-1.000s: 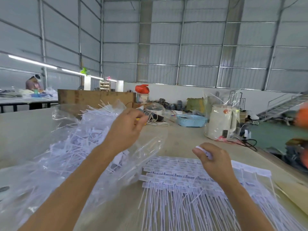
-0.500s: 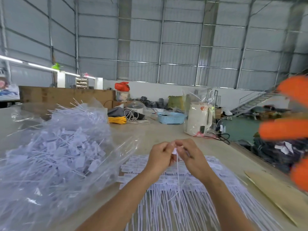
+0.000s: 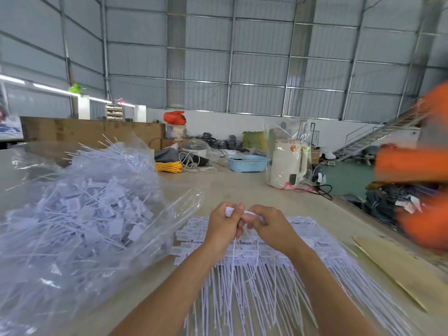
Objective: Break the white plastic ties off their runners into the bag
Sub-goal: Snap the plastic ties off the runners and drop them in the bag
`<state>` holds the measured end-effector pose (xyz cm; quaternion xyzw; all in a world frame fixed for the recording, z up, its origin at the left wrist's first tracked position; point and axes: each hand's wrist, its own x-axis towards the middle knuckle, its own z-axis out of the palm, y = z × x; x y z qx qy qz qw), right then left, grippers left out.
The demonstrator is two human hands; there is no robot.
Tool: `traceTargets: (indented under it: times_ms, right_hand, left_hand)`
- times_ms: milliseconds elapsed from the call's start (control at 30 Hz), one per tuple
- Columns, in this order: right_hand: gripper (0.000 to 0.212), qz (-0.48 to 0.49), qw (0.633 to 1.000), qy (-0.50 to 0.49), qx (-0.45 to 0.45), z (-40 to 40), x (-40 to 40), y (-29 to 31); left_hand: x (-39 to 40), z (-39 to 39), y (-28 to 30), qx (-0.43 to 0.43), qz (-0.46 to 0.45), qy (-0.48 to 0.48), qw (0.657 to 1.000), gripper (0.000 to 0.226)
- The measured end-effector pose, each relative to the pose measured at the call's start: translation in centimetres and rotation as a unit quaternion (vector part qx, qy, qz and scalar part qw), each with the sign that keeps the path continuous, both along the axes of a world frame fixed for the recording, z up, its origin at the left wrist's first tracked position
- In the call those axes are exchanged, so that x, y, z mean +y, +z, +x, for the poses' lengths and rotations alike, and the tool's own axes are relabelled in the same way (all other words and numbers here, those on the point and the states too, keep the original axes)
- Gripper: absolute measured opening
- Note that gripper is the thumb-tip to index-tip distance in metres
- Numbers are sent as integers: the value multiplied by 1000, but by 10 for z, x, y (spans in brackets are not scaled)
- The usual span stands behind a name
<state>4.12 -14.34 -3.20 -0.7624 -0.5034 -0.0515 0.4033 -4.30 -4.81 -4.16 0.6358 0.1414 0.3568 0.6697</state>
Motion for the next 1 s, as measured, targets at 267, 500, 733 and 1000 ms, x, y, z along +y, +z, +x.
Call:
traceTargets:
  times_ms: [267,500,733,1000]
  right_hand:
    - [28,-25,986,-76,-146,-10,3,8]
    - [29,219,941,-84,-243,-43,-37,66]
    - [31,107,985,117,66,-52,-38,85]
    - [41,-70,995,70,-15,-15,-1,20]
  left_hand:
    - [7,1,6,18,-33,4,999,28]
    - [52,-7,-10,118,-98,113,982,29]
    - [30,-3,-2,24,-11,-10,1000,25]
    - [13,-4,-3,46,3,-74,996,41]
